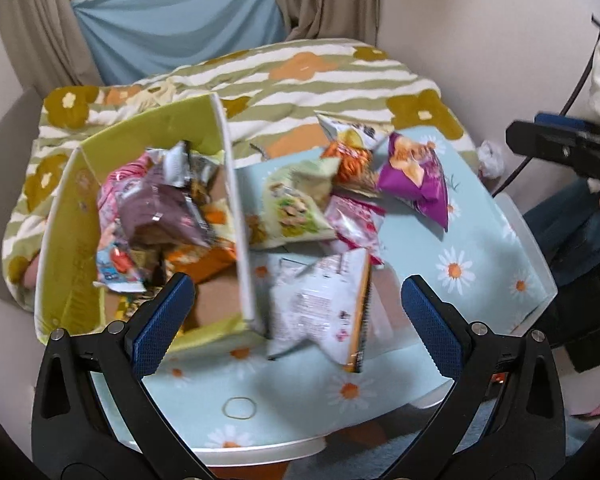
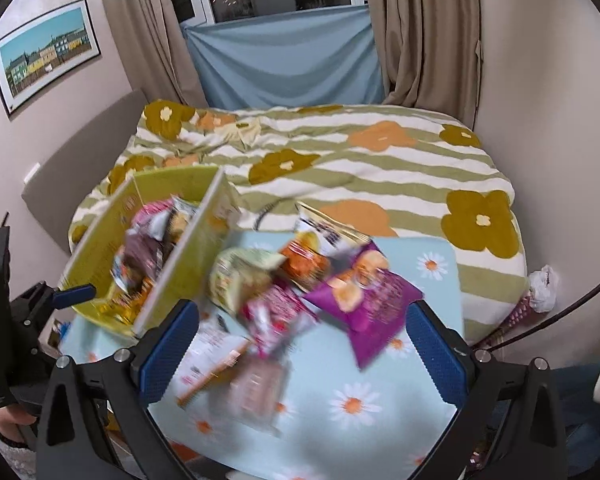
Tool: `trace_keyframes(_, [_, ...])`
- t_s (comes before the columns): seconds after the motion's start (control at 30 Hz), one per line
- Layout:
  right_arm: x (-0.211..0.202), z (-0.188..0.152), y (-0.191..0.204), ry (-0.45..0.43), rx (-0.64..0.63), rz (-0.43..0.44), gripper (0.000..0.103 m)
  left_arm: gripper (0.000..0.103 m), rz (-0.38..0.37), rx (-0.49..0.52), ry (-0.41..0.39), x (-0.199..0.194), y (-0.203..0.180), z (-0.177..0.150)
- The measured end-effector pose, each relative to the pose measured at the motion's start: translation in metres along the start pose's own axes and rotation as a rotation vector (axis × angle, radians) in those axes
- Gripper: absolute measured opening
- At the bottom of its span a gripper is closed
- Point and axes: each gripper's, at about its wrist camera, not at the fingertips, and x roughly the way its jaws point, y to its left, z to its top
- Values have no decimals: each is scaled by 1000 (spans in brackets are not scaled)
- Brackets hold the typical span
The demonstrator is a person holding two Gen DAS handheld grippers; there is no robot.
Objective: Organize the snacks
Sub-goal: 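Move both tools back from the box toward the snack pile, then grasp the white triangular bag with left tool while right tool grasps purple chip bag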
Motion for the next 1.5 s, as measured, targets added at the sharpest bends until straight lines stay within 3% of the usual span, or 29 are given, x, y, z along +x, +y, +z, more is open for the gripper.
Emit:
trace_keyframes(0.17, [19, -11, -40, 50, -50, 37, 103, 103, 79, 0, 31, 24, -32, -11])
trace_keyframes(0.33, [48, -17, -66, 102, -84, 86, 103, 103, 218, 30, 62, 57, -56, -19])
trace_keyframes(0.57, [90, -22, -85, 142, -134, 137, 103, 90, 335, 64, 144, 101, -67, -25])
trace_keyframes(0.77, [117, -22, -87, 161, -212, 185, 103, 88, 376, 44, 183, 117, -59, -23])
trace_keyframes(0.87, [131, -21, -85, 169, -267, 205, 103, 75, 394, 34, 207, 127, -54, -21])
trace_keyframes(1.2, [179, -11, -82, 230, -396, 239, 103, 65, 407, 35, 226, 133, -50, -15])
trace_keyframes(1.5, [204, -13, -79, 283, -499, 235, 103, 63, 394, 13, 228, 124, -47, -14])
